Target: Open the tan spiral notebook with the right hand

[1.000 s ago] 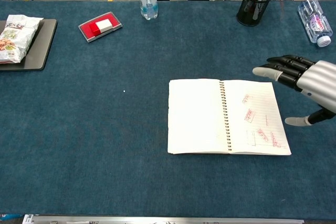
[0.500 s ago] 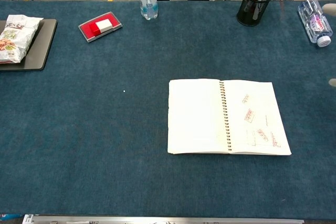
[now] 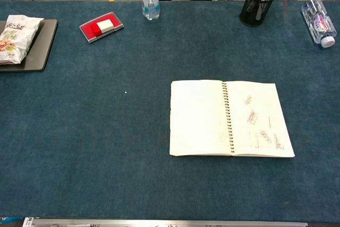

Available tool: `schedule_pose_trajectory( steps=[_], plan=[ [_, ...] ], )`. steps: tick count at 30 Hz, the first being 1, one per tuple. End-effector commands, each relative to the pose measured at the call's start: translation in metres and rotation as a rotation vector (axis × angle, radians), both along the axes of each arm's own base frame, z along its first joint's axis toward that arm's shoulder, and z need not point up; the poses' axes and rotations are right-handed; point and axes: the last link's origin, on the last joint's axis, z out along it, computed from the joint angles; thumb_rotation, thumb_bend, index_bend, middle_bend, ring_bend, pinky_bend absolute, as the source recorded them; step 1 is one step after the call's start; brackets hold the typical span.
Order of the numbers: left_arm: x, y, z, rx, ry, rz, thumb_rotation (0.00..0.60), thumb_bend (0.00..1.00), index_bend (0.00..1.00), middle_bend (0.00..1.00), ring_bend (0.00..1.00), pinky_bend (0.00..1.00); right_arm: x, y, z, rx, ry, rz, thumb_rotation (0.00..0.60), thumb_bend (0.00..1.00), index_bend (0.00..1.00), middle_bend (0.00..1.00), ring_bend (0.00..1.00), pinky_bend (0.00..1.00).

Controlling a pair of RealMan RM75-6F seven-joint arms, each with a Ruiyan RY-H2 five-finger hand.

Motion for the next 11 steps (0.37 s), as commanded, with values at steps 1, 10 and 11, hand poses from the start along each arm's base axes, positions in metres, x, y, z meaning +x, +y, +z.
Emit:
schedule_pose_trajectory(
  steps=[1,10,11],
  plan=[
    [-0.0014,0.0018,-0.0025,-0.011,0.005,0.008,0.6,0.25,0.46,0.25,0.1,0.27,-0.0031,-0.0031,0.0036,-0.011,-0.013,-0.005,0.6,0.03,0.04,0.12,0.03,0.1],
    [-0.0008,0.0001,-0.0024,-0.017,0.002,0.011,0.6,0.25,0.46,0.25,0.1,0.27,-0.0058,-0.0072,-0.0054,0.027,-0.012,-0.008,0.6,0.03,0.04,0.12,0.03,0.1],
    [-0.0008,0.0002,-0.0024,-0.018,0.003,0.011,0.6,0.25,0.46,0.25,0.1,0.27,-0.0062,-0.0076,-0.0057,0.029,-0.013,-0.01,0.6,0.03,0.04,0.12,0.03,0.1]
  ],
)
